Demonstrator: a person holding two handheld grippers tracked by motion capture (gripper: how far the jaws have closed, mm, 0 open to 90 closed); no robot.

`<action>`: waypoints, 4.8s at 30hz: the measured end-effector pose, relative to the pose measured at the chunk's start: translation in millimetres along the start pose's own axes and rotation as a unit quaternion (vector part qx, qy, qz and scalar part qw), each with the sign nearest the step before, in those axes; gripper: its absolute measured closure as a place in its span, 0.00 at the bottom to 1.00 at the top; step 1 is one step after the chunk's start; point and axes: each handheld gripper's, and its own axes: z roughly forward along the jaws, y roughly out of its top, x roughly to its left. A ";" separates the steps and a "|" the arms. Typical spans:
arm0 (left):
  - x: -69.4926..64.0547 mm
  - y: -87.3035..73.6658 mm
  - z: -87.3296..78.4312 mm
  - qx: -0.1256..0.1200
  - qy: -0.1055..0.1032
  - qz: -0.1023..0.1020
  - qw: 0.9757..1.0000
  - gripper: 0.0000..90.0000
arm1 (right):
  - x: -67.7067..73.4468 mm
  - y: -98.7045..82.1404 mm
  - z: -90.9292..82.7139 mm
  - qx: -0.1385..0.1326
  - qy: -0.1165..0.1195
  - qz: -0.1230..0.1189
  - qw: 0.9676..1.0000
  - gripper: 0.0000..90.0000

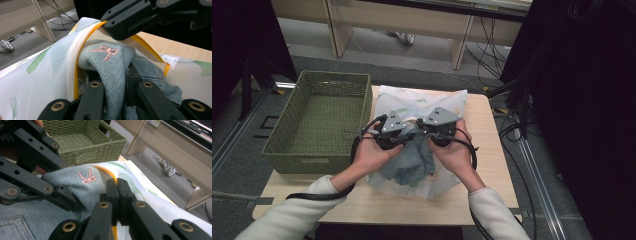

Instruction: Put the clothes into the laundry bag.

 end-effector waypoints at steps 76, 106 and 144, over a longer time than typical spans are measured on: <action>7.5 -4.2 51.8 -0.050 0.075 0.035 0.995 0.87 | -0.7 -0.6 0.8 -0.001 0.001 -0.002 1.000 1.00; -1.6 -31.5 43.5 -0.013 0.012 0.051 0.999 0.38 | -5.7 -17.7 14.6 0.048 0.002 0.013 0.999 1.00; -7.8 -66.1 57.4 0.046 0.067 0.048 0.996 0.90 | 4.5 -13.5 16.4 0.048 0.009 0.014 0.999 1.00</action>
